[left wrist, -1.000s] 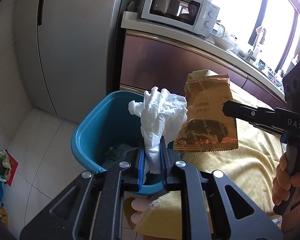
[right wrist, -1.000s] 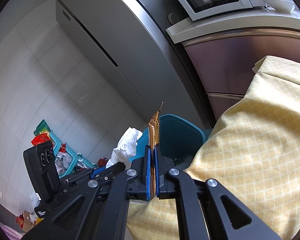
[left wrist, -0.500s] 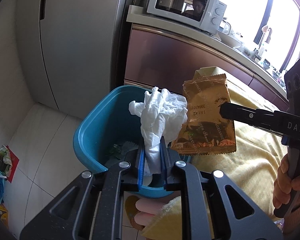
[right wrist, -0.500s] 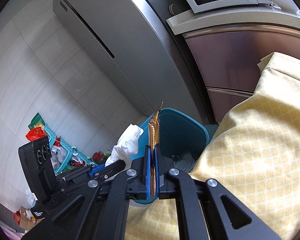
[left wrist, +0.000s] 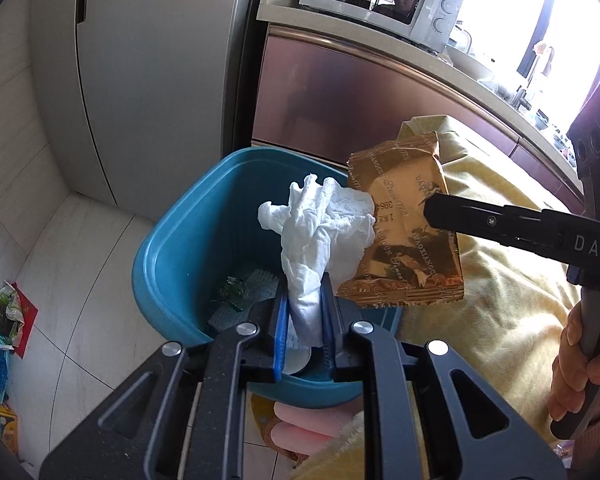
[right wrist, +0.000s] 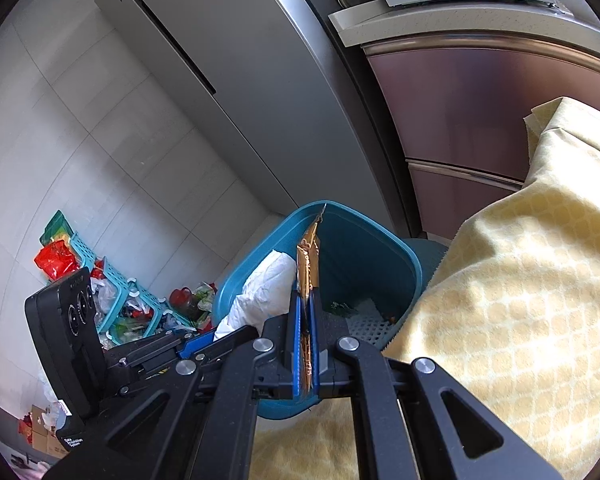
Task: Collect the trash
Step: 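Open both grippers over the teal bin, dropping tissue and foil bag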
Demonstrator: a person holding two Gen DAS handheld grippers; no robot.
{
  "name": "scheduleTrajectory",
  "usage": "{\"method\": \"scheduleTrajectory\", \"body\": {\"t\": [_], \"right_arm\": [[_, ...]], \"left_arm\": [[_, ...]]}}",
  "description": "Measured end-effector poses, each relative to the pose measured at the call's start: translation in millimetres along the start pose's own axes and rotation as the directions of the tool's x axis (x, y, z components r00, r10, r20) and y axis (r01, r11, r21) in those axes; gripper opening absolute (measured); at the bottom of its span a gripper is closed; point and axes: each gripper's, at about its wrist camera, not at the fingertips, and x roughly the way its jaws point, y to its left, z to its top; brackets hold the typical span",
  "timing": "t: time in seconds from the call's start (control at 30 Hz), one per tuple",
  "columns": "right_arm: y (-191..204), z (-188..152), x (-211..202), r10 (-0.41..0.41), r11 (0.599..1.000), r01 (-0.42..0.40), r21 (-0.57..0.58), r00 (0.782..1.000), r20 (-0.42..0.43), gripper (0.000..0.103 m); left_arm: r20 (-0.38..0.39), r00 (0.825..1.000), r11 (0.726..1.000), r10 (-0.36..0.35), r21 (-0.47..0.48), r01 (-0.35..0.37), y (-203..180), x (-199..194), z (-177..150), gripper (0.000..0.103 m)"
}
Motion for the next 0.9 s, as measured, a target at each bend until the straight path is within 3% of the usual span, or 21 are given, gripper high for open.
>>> {"method": "scheduleTrajectory", "body": {"t": [0.27,0.4,0.57,0.67,0.8,0.9], "right_arm": [[-2.0,3.1,18.6,-0.024,1.0,0.025,0.016,0.999,-0.047,0.006],[-3.9,1.2,17.2,-0.031,0.999,0.032,0.024,0.999,-0.045,0.015],[-7.9,-3.2,8.4,-0.024,0.999,0.025,0.035,0.999,-0.028,0.015],[-8.6,-8.3,-6.8,-0.022,1.0,0.022,0.022,1.0,-0.007,0.015],[-6.8,-17.1,-38.0,-0.026,0.999,0.026,-0.021,0.999,0.044,0.024],[-8.9,-29.0,-72.3,-0.042,0.998,0.047,-0.046,0.994,0.103,0.031]], "left_arm": [[-0.017,1.0,1.0,0.025,-0.007,-0.026,1.8,16.0,1.3,0.017],[-0.019,0.999,0.999,0.032,-0.014,-0.032,2.4,20.6,2.1,0.026],[-0.005,1.0,0.999,0.028,-0.02,-0.028,2.8,17.4,2.3,0.031],[0.02,1.0,1.0,0.019,-0.014,-0.019,0.4,7.8,1.4,0.034],[0.087,0.996,1.0,-0.007,0.027,0.005,-15.8,-15.1,2.8,0.038],[0.138,0.988,0.996,-0.065,0.065,0.056,-33.1,-36.3,2.1,0.044]]}}
